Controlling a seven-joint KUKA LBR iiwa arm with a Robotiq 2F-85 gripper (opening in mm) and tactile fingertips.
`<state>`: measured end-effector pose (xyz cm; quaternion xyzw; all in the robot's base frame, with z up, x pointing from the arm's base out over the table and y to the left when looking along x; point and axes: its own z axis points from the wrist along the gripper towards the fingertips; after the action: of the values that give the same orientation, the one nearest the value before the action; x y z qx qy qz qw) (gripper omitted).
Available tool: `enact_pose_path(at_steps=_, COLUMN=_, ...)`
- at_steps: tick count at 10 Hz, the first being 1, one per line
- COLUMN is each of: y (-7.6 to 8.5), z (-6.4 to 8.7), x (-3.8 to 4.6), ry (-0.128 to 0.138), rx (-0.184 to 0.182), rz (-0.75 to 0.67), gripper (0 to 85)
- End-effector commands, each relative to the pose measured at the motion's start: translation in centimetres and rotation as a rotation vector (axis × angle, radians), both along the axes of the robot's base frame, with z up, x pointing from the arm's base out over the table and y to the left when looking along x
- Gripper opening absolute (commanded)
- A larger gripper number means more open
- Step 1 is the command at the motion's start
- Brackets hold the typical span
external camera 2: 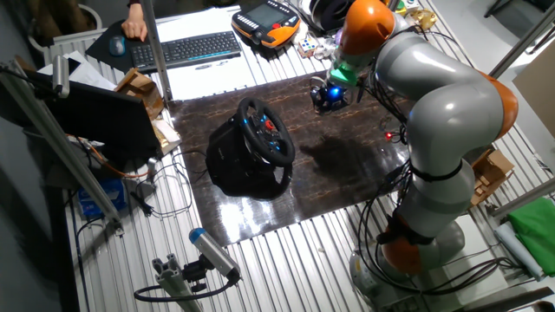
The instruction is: Rotate the steering wheel 90 degrees clockwise
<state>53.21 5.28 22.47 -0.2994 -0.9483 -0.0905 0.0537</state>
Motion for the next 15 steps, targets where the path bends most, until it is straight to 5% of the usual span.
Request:
enact_pose_path(at_steps=1, y=0.09, z=-0.01, x=-0.06, ry=0.004, rx=0.022, rz=-0.019, gripper=0.7)
enact_pose_path(at_steps=7, y=0.42, z=0.11, x=-0.43, ry=0.030, rx=0.027, rz=-0.028, gripper=0.7)
enact_pose_path(at_steps=14, y=0.41, z=0.06, x=-0.32, ry=0.023, rx=0.014, rz=-0.018, gripper=0.7)
enact_pose_path(at_steps=15, y=0.41, z=0.06, x=-0.32, ry=0.032, rx=0.057, rz=-0.013, gripper=0.7)
